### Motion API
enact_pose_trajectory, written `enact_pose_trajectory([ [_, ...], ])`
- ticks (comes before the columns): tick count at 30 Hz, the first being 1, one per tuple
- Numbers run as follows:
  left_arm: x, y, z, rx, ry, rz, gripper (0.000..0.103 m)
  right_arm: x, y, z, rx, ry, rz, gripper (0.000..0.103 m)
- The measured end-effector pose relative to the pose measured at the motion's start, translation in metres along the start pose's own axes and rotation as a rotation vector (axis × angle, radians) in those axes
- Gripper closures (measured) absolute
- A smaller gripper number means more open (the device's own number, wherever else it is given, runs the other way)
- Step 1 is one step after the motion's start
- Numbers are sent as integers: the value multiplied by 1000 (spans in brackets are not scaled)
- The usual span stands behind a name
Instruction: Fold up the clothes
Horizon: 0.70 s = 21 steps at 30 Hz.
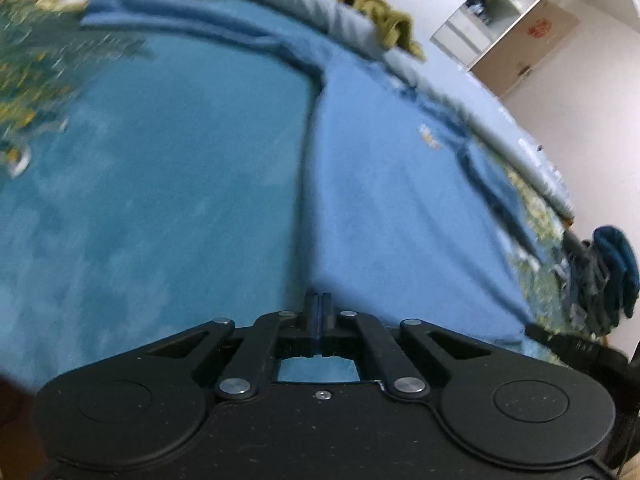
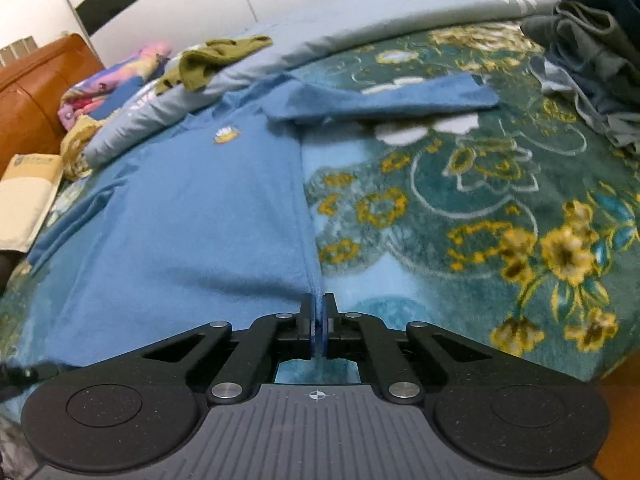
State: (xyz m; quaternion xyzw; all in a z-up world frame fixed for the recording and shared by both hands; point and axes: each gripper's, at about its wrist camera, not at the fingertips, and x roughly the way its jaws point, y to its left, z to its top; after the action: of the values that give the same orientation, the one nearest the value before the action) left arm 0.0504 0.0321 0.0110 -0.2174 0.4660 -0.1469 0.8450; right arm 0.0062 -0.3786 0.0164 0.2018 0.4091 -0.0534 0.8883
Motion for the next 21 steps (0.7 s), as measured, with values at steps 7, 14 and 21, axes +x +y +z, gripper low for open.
enact_pose_trajectory([
  [7, -17, 6, 17, 16, -94, -10, 103, -10, -5, 1, 10, -26, 26, 99],
  [14, -13, -1, 41, 34, -155, -7, 58, -17, -35, 42, 71, -181, -53, 67],
  [21, -4, -10, 55, 30, -172, 6, 46, 29, -104, 98, 421, -286, -34, 62],
])
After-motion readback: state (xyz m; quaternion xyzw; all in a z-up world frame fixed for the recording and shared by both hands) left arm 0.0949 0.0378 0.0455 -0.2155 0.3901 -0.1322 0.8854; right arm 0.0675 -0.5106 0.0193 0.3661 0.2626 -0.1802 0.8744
